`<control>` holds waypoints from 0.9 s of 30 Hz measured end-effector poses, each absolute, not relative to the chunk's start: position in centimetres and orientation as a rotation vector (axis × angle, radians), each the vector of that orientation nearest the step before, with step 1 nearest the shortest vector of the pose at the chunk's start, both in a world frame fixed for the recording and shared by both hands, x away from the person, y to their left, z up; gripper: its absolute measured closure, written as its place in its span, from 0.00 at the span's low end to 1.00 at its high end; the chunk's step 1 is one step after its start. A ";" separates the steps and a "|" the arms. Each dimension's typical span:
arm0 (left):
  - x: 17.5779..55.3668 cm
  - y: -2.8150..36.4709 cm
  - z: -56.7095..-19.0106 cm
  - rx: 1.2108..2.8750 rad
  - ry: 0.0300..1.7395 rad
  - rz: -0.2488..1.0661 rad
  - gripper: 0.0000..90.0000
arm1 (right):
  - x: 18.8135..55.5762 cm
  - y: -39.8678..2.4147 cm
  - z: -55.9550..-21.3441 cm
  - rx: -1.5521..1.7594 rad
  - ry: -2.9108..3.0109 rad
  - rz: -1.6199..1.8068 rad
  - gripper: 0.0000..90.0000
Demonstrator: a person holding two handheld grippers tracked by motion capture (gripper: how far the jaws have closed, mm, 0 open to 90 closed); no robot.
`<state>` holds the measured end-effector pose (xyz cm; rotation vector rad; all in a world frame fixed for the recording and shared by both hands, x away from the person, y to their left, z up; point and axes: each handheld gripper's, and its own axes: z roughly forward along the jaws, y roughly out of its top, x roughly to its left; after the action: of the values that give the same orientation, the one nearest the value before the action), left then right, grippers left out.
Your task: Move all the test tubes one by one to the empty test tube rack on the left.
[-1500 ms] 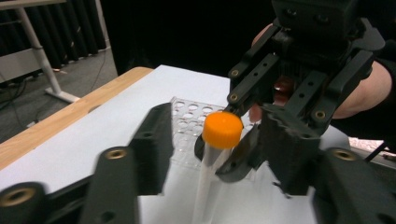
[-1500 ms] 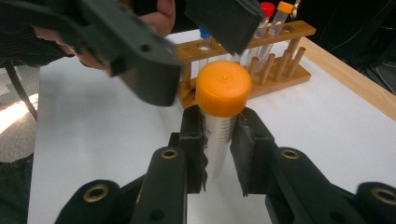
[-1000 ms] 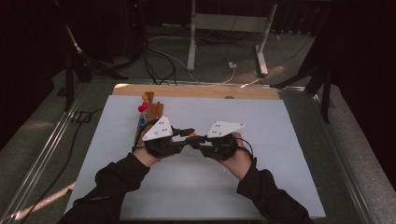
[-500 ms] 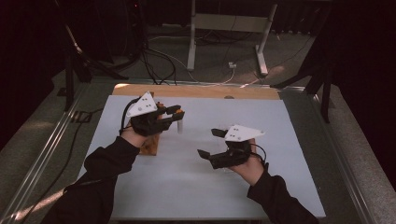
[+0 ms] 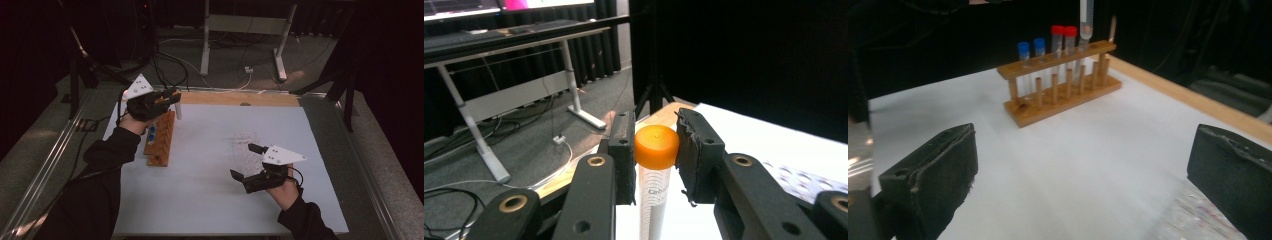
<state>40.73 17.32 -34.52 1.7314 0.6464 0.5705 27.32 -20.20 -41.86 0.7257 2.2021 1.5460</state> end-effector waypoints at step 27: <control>48.2 22.0 -37.4 1.634 0.932 0.716 0.80 | 27.1 -20.8 -42.1 0.722 2.204 1.543 0.00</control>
<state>48.15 21.97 -37.40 1.6337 0.9317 0.7163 27.13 -20.83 -42.11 0.7221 2.2042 1.5430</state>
